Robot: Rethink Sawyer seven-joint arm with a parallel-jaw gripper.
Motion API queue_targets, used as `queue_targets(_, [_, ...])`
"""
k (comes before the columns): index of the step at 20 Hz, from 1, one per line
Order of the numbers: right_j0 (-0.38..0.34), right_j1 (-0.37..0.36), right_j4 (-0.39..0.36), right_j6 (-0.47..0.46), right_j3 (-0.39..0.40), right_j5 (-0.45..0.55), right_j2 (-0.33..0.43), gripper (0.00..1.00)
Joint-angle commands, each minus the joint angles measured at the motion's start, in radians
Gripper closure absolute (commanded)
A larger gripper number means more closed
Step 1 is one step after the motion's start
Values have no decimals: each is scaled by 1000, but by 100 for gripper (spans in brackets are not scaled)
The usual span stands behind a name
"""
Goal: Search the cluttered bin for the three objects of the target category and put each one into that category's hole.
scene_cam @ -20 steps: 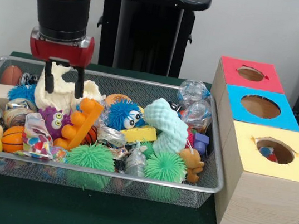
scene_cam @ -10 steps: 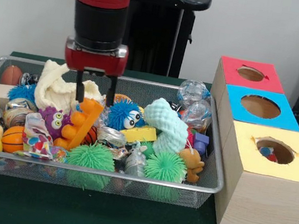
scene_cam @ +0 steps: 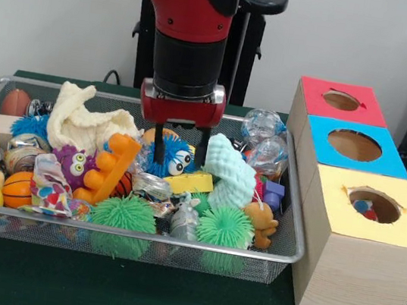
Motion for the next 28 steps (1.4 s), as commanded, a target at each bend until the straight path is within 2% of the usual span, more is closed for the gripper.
queue_targets(1, [-38, 69, 22, -45, -112, 103, -6, 0])
queue_targets(7, [-82, 89, 11, -159, -186, 166, 25, 0])
queue_targets(13, [-115, 128, -6, -213, -235, 190, 47, 0])
queue_targets(17, [-135, 128, -8, -241, -247, 215, 61, 0])
queue_targets(22, [-128, 134, -38, -205, -268, 200, 40, 0])
queue_targets(25, [-124, 151, -65, -162, -245, 141, 17, 0])
queue_targets(28, [-105, 211, -105, -102, -237, 71, -16, 0])
